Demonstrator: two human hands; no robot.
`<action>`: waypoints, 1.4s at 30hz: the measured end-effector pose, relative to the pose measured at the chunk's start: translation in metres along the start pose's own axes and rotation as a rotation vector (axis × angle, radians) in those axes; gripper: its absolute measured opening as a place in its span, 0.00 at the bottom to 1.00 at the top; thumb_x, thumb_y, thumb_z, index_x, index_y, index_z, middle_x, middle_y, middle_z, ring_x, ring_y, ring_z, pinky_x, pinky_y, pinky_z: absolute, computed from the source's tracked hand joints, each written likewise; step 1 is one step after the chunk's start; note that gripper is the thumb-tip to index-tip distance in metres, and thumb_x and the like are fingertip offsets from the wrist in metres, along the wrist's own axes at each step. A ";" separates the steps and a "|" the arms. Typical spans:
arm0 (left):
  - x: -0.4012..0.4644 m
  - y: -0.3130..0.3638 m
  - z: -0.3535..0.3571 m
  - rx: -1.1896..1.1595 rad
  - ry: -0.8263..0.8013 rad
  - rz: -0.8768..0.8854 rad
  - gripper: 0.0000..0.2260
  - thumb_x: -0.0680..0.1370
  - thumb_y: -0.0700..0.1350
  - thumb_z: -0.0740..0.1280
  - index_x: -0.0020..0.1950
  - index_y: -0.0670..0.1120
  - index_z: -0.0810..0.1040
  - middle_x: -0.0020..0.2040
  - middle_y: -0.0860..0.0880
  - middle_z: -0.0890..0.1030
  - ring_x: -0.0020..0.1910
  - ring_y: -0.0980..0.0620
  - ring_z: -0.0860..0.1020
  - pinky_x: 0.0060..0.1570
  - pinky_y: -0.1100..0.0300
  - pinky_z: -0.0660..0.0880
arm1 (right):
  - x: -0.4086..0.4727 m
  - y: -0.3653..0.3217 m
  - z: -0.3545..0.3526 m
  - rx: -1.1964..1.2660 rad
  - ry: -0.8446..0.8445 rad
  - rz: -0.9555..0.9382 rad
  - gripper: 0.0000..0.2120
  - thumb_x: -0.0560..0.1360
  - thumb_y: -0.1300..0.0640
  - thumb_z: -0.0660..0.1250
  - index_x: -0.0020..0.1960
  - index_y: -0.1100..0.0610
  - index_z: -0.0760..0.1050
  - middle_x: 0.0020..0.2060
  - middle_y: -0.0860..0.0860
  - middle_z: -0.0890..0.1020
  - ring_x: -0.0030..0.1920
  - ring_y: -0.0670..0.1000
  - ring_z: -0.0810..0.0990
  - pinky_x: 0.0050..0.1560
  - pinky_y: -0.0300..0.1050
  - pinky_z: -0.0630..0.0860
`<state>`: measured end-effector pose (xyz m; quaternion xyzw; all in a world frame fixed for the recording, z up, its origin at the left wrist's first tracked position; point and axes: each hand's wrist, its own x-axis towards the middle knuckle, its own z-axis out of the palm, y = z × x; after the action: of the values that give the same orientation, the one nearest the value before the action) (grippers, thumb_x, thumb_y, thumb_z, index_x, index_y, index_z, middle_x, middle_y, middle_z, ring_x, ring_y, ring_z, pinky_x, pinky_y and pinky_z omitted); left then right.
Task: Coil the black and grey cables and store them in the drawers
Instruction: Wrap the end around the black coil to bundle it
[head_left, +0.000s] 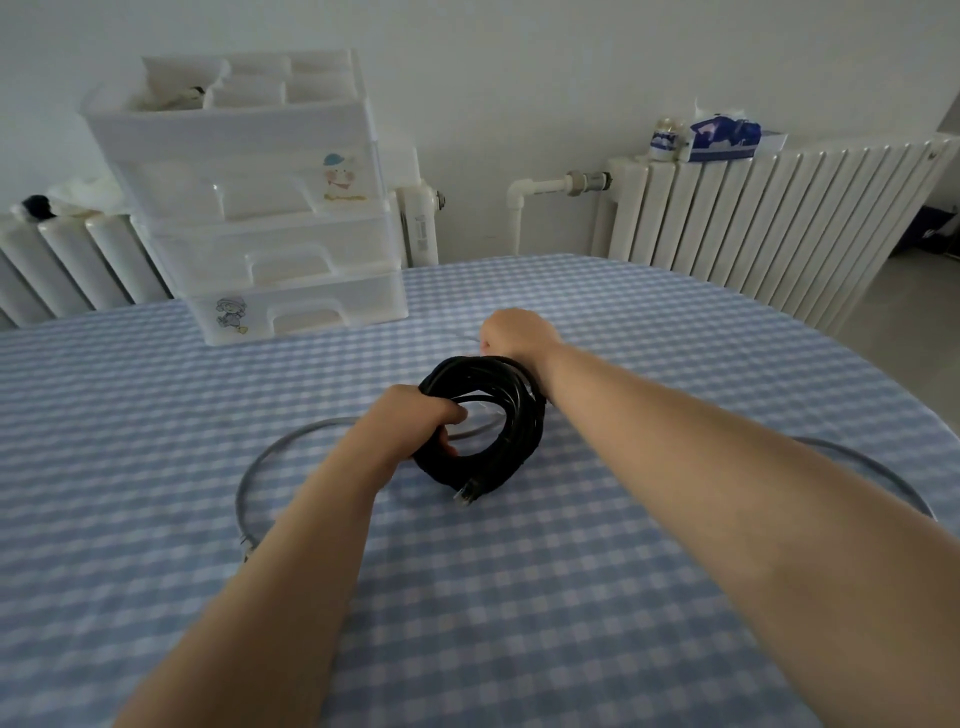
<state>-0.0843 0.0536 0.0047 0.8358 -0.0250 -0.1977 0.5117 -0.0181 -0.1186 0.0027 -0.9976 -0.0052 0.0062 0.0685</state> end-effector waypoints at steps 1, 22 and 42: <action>0.000 0.000 0.001 0.005 0.004 0.001 0.09 0.73 0.40 0.69 0.35 0.40 0.74 0.25 0.47 0.76 0.32 0.46 0.79 0.40 0.55 0.78 | 0.000 0.001 0.001 -0.011 0.009 0.014 0.13 0.72 0.69 0.58 0.31 0.58 0.66 0.29 0.52 0.67 0.30 0.52 0.65 0.28 0.42 0.61; -0.012 -0.001 -0.001 -0.030 -0.080 0.032 0.14 0.69 0.53 0.75 0.39 0.45 0.77 0.29 0.51 0.76 0.25 0.57 0.75 0.30 0.63 0.72 | -0.134 -0.040 -0.022 0.717 0.216 0.077 0.06 0.76 0.57 0.66 0.40 0.52 0.77 0.31 0.44 0.85 0.33 0.40 0.83 0.41 0.40 0.81; -0.028 0.010 0.003 0.314 -0.327 0.259 0.27 0.68 0.70 0.62 0.30 0.44 0.72 0.26 0.51 0.75 0.28 0.54 0.73 0.40 0.62 0.70 | -0.168 -0.023 -0.049 0.306 0.115 -0.080 0.45 0.67 0.43 0.75 0.76 0.48 0.54 0.70 0.48 0.65 0.67 0.49 0.68 0.64 0.44 0.66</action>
<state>-0.1094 0.0528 0.0211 0.8517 -0.2446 -0.2566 0.3859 -0.1852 -0.1043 0.0568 -0.9732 -0.0399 -0.0530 0.2200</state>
